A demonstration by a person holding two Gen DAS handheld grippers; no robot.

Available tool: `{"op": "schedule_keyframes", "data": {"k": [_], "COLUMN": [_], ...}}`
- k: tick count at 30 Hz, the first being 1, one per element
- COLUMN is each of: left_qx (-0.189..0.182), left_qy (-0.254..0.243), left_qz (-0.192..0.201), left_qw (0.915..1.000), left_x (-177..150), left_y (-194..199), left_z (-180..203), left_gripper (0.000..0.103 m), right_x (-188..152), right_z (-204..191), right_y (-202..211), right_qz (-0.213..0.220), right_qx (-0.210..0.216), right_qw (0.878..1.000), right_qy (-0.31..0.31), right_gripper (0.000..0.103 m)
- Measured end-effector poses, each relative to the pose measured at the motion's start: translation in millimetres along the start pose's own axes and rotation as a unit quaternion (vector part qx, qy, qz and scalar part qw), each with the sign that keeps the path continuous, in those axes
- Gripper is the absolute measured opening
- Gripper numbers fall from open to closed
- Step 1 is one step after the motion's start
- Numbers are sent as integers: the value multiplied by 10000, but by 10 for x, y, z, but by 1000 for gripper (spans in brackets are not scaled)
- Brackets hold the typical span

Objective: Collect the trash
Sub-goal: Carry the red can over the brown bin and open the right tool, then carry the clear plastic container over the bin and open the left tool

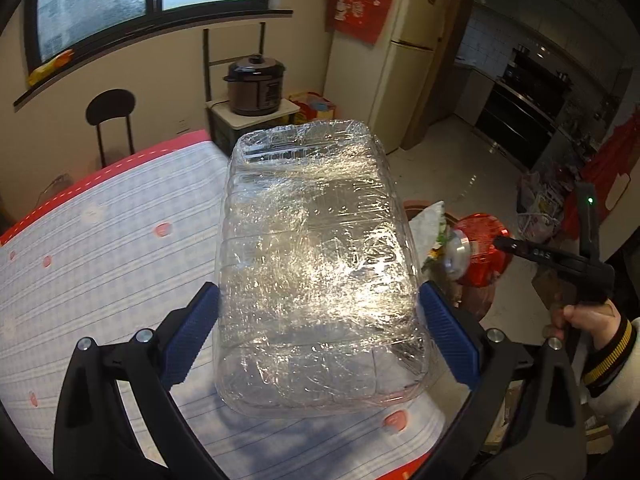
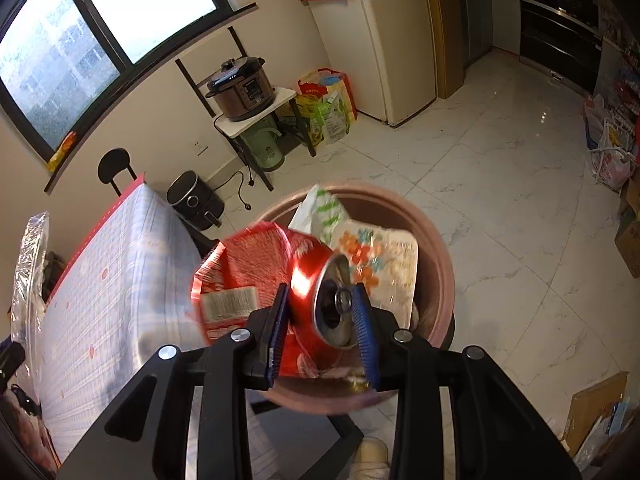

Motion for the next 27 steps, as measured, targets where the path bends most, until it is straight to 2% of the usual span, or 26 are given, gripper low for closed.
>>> {"op": "schedule_keyframes", "data": {"k": [2,10,18,21,27], "left_qx": [-62,-506,-1031,-1182,-1372], "left_qy": [-84,-425,-851,-875,-586], "left_qz": [-41,-258,-577,-641,-644], "left_qw": [9999,9975,9893,9870,9867], "left_x": [35,201,344,391,497], "left_y": [-86,-555,-1216,-1424,-1599], "left_z": [146,764,1477,1678,1778], "left_gripper": [97,97,98,97,97], "right_x": [68,160,42,7,-40], "right_z": [47,450,929,1062,1285], "right_y": [-23,214,509,571,665], "right_qz": [28,190,316,339,392], "right_qx": [-15,104,-69,-140,-159], "right_qw": [10000,9994,9973,9967,9947], "right_qy": [8,-276,-658,-731,-937], "right_gripper": [57,61,61,61,61]}}
Point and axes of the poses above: each gripper's, at about its wrist camera, not at the fingertips, and y roughly against the way its jaws point, z to its right, x to its top, the point moved 4 cm from there along -y, roughly the way its jaws point, and after that the axes turned 1 degree about -y, right-handed, at the moved point
